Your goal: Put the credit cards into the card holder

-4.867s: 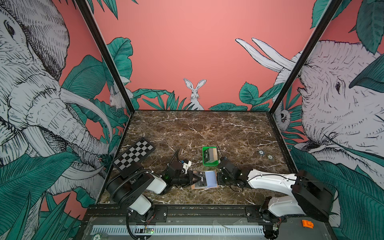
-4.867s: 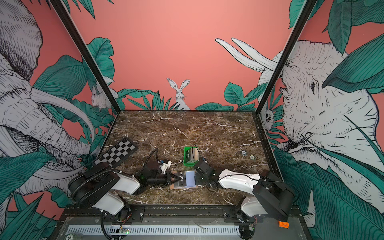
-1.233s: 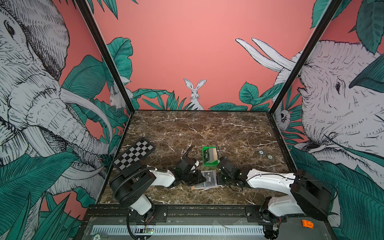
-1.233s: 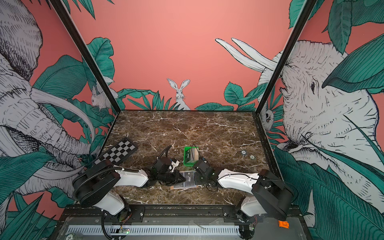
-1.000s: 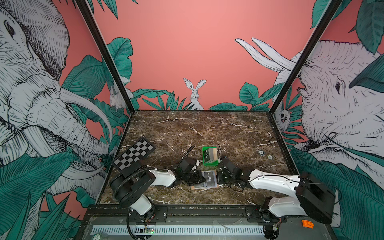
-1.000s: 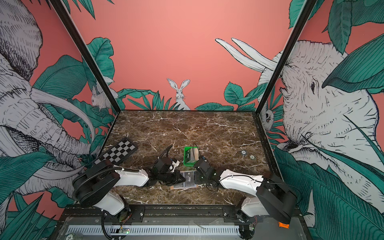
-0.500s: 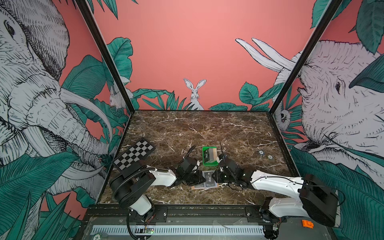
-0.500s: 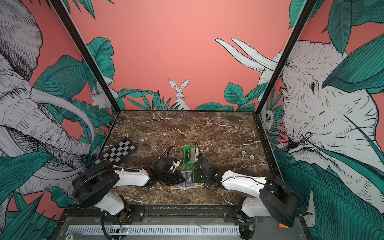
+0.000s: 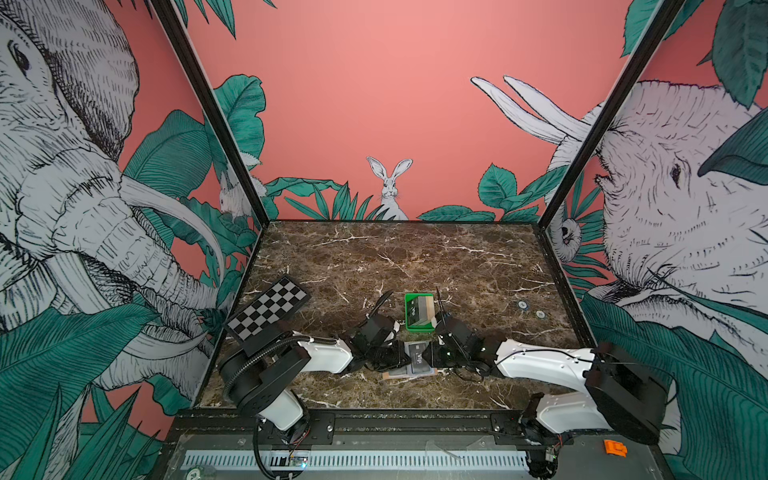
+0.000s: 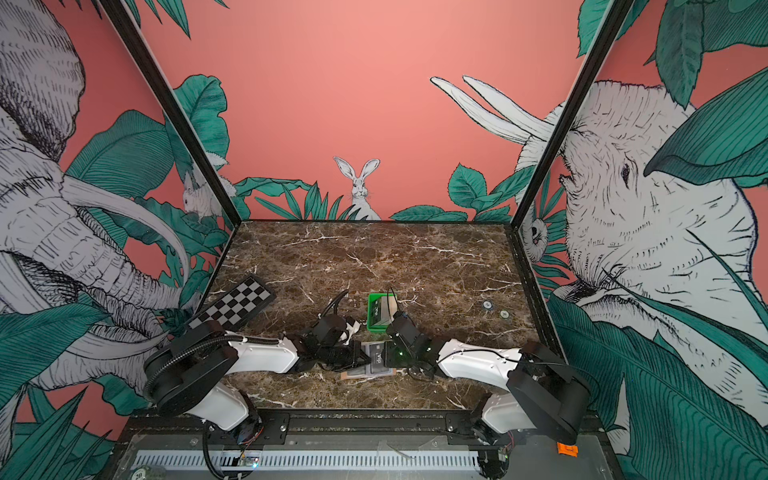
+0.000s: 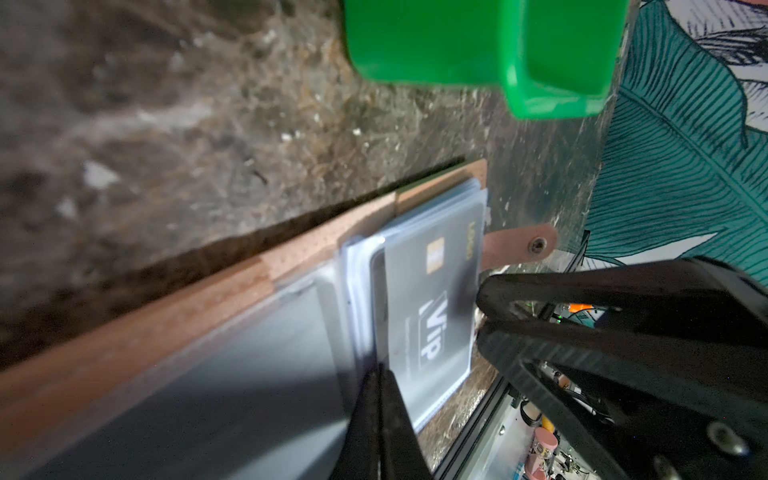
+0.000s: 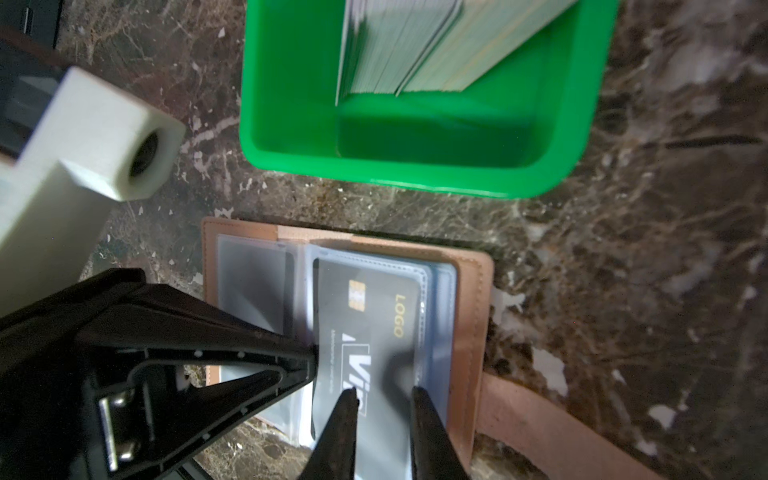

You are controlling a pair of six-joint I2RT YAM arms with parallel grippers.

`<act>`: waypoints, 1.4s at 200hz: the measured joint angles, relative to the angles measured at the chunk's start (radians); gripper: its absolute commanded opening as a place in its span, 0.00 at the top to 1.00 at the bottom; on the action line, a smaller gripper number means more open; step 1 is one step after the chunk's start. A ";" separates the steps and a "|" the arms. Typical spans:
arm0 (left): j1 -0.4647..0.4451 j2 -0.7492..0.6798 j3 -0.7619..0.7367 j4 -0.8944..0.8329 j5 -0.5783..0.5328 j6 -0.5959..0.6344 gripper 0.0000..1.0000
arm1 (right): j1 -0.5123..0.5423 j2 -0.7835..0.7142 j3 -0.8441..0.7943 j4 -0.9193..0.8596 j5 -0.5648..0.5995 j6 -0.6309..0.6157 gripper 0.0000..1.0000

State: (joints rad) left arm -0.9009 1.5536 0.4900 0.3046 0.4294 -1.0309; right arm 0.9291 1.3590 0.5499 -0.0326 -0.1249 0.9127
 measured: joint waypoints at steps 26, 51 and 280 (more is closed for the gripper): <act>0.000 0.000 0.000 0.000 0.000 0.000 0.93 | 0.000 0.009 0.000 0.010 -0.003 0.001 0.77; 0.000 0.000 0.000 0.000 0.000 0.000 0.93 | 0.000 0.009 0.000 0.002 0.006 0.001 0.77; -0.002 -0.012 0.000 -0.005 -0.002 0.000 0.92 | 0.000 -0.016 0.000 0.040 -0.045 -0.023 0.79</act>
State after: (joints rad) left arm -0.9028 1.5417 0.4896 0.2996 0.4278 -1.0313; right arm 0.9295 1.3430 0.5495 0.0074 -0.1703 0.8894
